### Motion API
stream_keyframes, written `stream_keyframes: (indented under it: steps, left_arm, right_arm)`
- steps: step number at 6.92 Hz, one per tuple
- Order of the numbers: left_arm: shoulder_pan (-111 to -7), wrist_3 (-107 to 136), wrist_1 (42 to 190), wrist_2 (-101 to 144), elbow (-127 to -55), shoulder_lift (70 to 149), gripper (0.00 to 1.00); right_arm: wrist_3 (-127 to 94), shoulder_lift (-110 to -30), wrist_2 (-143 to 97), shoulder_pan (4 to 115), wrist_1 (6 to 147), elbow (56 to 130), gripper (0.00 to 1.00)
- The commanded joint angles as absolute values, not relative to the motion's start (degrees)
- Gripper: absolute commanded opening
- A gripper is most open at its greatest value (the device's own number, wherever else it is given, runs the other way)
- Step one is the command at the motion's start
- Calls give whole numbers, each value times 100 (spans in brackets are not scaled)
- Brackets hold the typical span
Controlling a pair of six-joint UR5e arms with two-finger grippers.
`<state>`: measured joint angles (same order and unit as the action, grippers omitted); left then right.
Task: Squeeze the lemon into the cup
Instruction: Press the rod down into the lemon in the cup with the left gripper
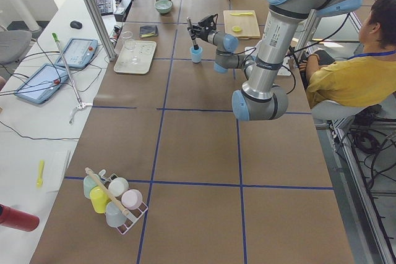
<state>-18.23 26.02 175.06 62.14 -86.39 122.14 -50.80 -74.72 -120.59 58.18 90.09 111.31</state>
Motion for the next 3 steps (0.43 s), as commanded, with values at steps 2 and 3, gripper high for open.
stream_keyframes:
  steps: [2, 3]
  left_arm:
    - [-1767, 2602, 17525, 6223, -8246, 12234, 0]
    - [-1758, 2602, 17517, 6223, -8209, 12234, 0]
  right_arm:
    - [-5089, -7471, -12059, 5818, 9009, 11118, 100]
    - [-5089, -7471, -12059, 5818, 9009, 11118, 100]
